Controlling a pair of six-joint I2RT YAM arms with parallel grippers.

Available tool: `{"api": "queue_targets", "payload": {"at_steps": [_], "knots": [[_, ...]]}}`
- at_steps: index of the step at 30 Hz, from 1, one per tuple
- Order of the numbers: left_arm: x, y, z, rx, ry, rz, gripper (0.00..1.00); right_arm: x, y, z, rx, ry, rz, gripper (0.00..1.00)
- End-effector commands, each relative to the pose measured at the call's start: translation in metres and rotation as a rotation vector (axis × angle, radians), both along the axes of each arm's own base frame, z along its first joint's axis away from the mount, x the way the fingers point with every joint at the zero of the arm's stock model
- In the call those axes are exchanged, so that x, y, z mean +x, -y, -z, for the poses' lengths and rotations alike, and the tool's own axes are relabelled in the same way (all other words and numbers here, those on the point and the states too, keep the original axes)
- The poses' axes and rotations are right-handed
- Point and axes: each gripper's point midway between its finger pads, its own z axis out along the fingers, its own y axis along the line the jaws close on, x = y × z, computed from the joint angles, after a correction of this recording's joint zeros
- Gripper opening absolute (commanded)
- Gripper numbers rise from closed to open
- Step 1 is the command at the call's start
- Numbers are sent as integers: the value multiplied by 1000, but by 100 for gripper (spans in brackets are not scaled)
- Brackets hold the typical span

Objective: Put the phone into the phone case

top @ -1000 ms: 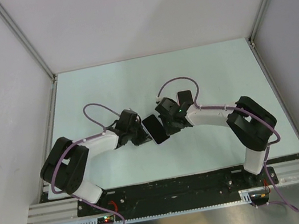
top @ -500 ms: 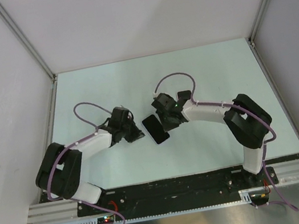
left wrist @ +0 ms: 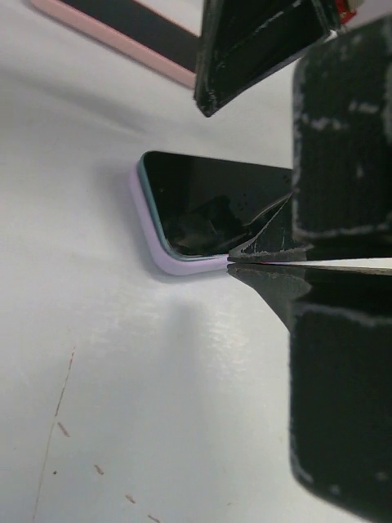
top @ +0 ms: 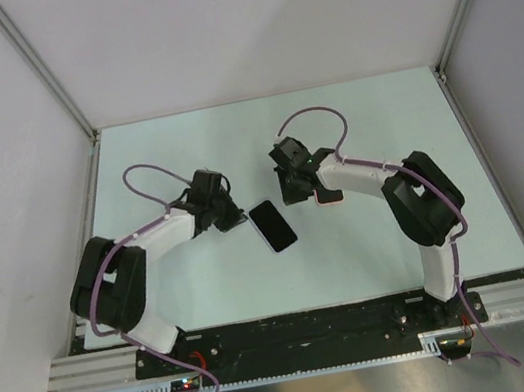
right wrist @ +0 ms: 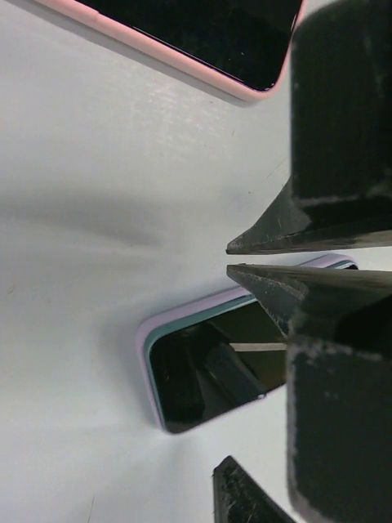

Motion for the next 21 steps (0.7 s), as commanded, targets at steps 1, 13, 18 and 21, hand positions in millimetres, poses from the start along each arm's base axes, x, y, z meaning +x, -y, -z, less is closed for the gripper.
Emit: {"api": "queue_targets", "payload": {"at_steps": [1,13,18,21], "knots": [[14,-6,8,54,-6,-39,0,-6,3,9,-50,-26,43,12],[20,-8,27,97,-37,-43,0,-75,0,41,-73,-101,-14,9],[19,7,29,71,-52,31,0,-112,-7,36,-33,-112,-57,9],[18,15,29,59,-55,70,0,-126,-8,29,-19,-101,-70,9]]}}
